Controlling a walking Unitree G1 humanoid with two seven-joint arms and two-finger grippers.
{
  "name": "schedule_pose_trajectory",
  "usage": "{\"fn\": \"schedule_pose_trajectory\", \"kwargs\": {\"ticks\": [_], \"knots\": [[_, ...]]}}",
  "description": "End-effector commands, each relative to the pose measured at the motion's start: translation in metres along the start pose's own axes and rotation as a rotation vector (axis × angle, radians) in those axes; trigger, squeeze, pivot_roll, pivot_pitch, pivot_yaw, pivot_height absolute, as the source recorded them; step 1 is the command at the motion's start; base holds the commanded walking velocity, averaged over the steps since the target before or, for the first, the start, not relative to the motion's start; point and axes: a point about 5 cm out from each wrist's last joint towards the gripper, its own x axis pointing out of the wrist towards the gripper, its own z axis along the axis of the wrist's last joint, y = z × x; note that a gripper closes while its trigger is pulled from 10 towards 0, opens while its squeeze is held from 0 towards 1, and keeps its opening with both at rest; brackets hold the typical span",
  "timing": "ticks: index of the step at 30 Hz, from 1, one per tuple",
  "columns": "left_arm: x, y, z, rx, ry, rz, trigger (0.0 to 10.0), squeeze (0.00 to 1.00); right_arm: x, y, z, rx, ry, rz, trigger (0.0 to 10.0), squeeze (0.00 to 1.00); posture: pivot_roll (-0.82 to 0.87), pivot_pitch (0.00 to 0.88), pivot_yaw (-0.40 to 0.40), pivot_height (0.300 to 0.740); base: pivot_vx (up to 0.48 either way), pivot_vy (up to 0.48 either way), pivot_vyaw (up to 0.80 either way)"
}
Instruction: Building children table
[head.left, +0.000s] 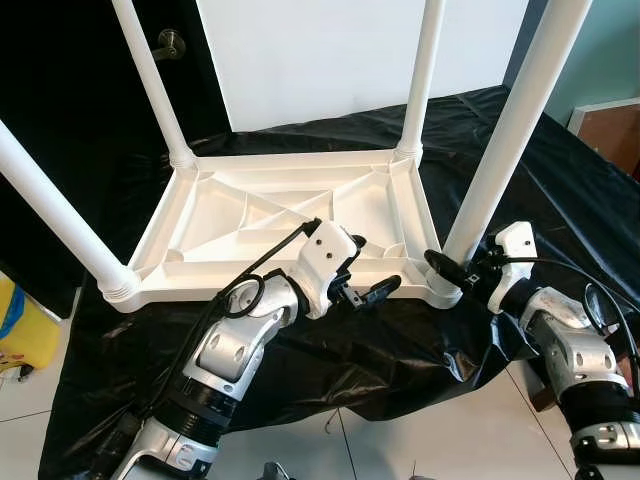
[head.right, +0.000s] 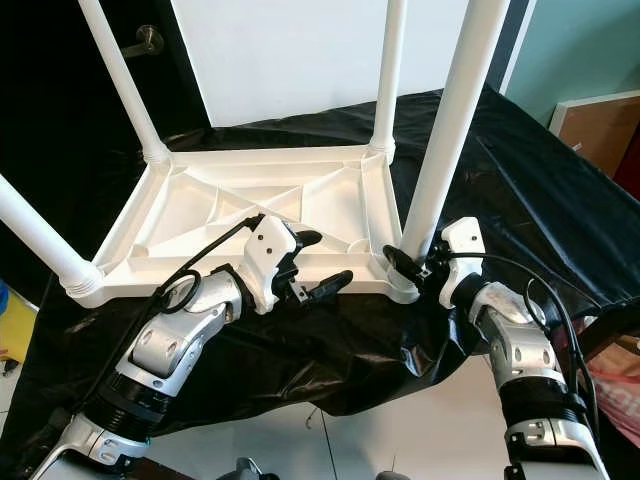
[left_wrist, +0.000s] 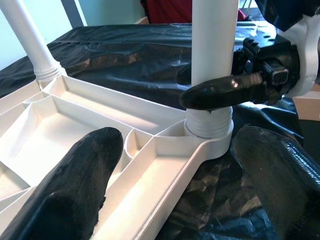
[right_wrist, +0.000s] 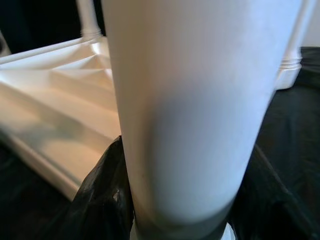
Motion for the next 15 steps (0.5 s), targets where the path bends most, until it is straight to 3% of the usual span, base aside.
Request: {"fn": "schedule_pose_trajectory", "kwargs": {"ticks": [1, 6, 13, 15], "knots": [[-0.001, -0.002, -0.006, -0.019, 0.013, -0.048, 10.0, 0.0, -0.003, 0.006, -0.014, 0.039, 0.045, -0.041, 10.0, 0.0, -0.11, 0.0, 0.062, 0.74, 0.0, 0.0, 0.0], [-0.002, -0.003, -0.01, -0.057, 0.009, -0.01, 10.0, 0.0, -0.01, 0.009, -0.021, 0.02, 0.059, -0.193, 10.0, 0.0, -0.11, 0.01, 0.065, 0.74, 0.0, 0.0, 0.0], [-0.003, -0.004, -0.012, -0.063, 0.004, 0.027, 10.0, 0.0, -0.015, 0.014, -0.025, 0.025, 0.058, -0.303, 10.0, 0.0, -0.12, 0.024, 0.063, 0.74, 0.0, 0.0, 0.0], [-0.004, -0.003, -0.013, -0.062, 0.005, 0.062, 10.0, 0.0, -0.019, 0.015, -0.028, 0.029, 0.075, -0.451, 10.0, 0.0, -0.12, 0.03, 0.064, 0.74, 0.0, 0.0, 0.0]]}}
